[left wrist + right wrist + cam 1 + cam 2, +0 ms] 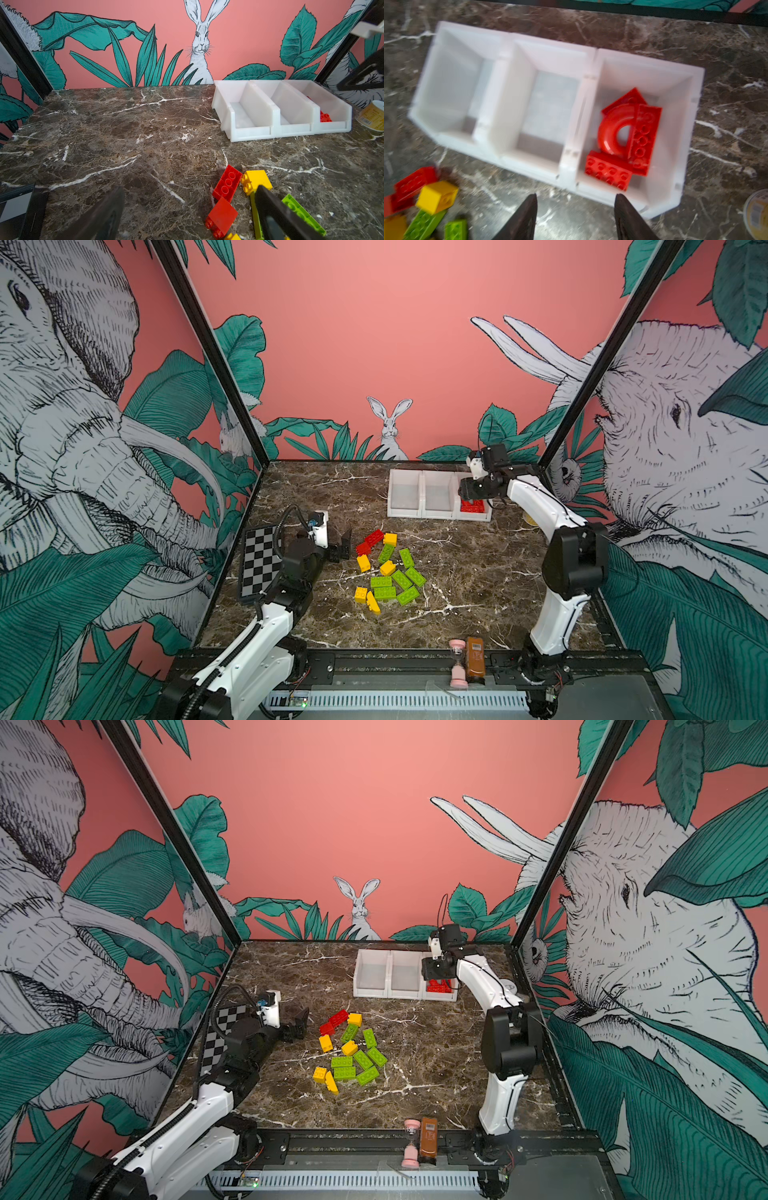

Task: Sort the legos into containers by color
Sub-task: Place the lego in the container, then pick up the lego from the center of the table.

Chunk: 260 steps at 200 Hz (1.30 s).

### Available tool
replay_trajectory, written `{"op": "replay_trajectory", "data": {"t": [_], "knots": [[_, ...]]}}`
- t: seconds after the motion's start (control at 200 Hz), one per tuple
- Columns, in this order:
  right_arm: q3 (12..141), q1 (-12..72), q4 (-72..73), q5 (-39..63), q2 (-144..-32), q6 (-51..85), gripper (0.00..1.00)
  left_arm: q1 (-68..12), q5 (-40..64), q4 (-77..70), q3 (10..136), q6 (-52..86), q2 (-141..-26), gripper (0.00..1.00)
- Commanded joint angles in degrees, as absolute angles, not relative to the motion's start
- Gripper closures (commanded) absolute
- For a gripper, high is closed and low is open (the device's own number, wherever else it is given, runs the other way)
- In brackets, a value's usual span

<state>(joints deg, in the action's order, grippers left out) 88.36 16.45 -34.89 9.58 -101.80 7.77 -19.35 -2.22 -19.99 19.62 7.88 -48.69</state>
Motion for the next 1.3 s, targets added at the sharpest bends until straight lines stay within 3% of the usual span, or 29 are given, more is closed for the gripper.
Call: {"op": "replay_trajectory", "data": {"t": [0.0, 0.24, 0.435, 1.295], "knots": [[81.3, 24.3, -33.9, 7.9, -95.6, 12.1, 0.41, -19.5, -2.6, -20.6, 18.9, 7.4, -47.7, 0.01], [73.7, 39.3, -31.4, 0.6, -92.9, 20.5, 0.42, -19.5, -2.6, -20.7, 19.0, 7.6, -48.0, 0.01], [74.8, 45.3, -30.7, -1.2, -97.8, 22.9, 0.42, -19.5, -2.6, -20.3, 19.0, 7.6, -47.4, 0.02], [80.2, 47.8, -28.4, -2.6, -113.3, 22.9, 0.46, -19.5, -3.1, -20.0, 18.9, 7.5, -46.5, 0.02]]}}
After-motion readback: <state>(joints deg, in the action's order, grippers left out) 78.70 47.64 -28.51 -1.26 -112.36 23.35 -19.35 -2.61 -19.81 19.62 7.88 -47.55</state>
